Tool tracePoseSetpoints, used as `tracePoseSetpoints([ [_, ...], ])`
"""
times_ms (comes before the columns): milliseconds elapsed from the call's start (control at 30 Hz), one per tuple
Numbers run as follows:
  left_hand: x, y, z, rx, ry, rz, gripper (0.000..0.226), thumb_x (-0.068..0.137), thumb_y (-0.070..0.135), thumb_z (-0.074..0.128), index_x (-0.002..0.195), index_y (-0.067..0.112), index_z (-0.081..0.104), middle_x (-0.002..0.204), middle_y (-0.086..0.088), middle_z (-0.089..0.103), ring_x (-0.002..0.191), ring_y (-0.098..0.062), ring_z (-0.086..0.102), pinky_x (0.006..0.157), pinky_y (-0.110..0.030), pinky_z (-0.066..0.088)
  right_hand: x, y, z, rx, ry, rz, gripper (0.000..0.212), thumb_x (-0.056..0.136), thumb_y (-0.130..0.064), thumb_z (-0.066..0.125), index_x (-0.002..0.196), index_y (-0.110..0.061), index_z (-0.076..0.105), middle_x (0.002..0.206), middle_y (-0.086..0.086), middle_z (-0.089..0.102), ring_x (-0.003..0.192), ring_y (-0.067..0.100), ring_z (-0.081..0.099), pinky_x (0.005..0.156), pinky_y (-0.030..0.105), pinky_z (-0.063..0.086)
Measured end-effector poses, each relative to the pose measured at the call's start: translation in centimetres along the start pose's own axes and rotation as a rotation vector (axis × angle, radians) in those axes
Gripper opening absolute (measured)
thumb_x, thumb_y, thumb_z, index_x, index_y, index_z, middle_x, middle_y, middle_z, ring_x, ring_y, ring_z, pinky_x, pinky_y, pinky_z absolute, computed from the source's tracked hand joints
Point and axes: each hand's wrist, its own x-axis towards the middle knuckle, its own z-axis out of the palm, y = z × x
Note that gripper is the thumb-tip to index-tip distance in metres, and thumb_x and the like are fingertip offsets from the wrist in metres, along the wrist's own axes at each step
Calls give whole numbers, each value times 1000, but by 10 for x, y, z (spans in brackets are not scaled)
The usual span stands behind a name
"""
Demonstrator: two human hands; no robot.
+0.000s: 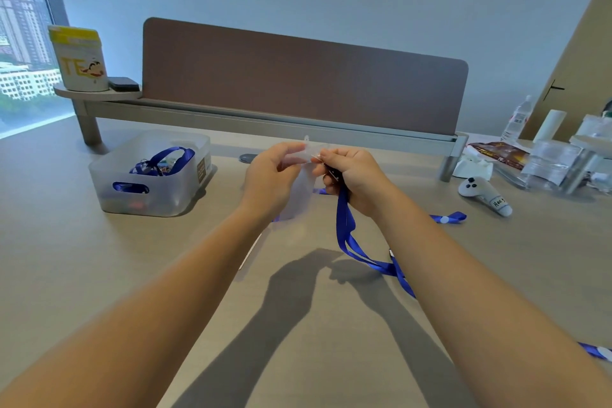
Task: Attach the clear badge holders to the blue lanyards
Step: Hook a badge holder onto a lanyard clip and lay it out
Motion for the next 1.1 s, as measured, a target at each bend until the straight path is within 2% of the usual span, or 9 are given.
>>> tracePoseSetpoints([
  [133, 0, -11, -5, 340, 89, 293, 36, 93, 1, 40, 125, 8, 55, 121, -15, 63, 109, -28, 58, 84, -22, 41, -3, -6, 1, 108, -11, 106, 29, 97, -19, 40, 76, -7, 56, 64, 4, 57, 52, 10, 45, 48, 17, 42],
  [267, 2, -13, -13, 599, 47, 614, 30, 78, -7, 52, 100, 0, 70, 85, -21, 73, 71, -35, 69, 62, -27, 52, -4, -6, 1, 121, -47, 160, 29, 95, -27, 44, 77, -9, 58, 62, 3, 58, 47, 8, 50, 46, 15, 45],
  [400, 2, -13, -18, 756, -7, 681, 29, 69, -6, 56, 90, 4, 74, 75, -17, 74, 62, -33, 70, 53, -35, 58, -5, -5, 2, 68, -61, 122, 23, 93, -15, 47, 74, -8, 59, 64, 5, 57, 39, 6, 51, 43, 12, 46],
  [500, 1, -16, -21, 718, -19, 673, 28, 70, -8, 57, 92, 2, 73, 77, -19, 74, 64, -34, 70, 54, -36, 57, -4, -4, 3, 28, -63, 96, 23, 92, -10, 48, 72, -10, 59, 65, 5, 59, 35, 4, 54, 42, 11, 47],
  [600, -2, -12, -18, 632, -13, 594, 30, 81, -5, 56, 107, 3, 68, 96, -21, 73, 83, -37, 69, 68, -37, 57, -2, -4, 6, -31, -45, 62, 25, 92, -11, 48, 70, -12, 59, 65, 3, 61, 38, 6, 55, 42, 10, 47],
  [667, -2, -10, -15, 549, -34, 409, 34, 90, 6, 51, 124, 9, 56, 122, -14, 64, 110, -29, 60, 90, -34, 49, -2, -4, 7, -50, -28, 39, 25, 92, -10, 48, 69, -12, 60, 65, 1, 62, 44, 7, 54, 43, 10, 47],
  [733, -2, -6, -16, 411, -126, 222, 37, 91, 16, 50, 128, 11, 52, 129, -9, 60, 117, -22, 55, 97, -32, 44, -1, -4, 7, -80, -24, 12, 26, 92, -10, 49, 69, -11, 60, 65, 1, 62, 50, 8, 53, 43, 9, 47],
  [867, 3, 0, -19, 96, -149, -7, 26, 91, 14, 49, 111, 2, 60, 112, -16, 64, 104, -27, 58, 88, -37, 49, 0, -2, 10, -221, -39, -36, 20, 92, -12, 49, 90, 0, 65, 66, -1, 61, 54, 7, 52, 49, 12, 47],
  [1100, 10, 11, -18, 9, -141, -195, 23, 86, 16, 57, 102, 1, 63, 91, -9, 59, 88, -23, 58, 76, -30, 51, 0, -4, 14, -355, -60, -101, 27, 93, -14, 49, 104, 5, 63, 67, -4, 60, 55, 6, 52, 44, 4, 43],
])
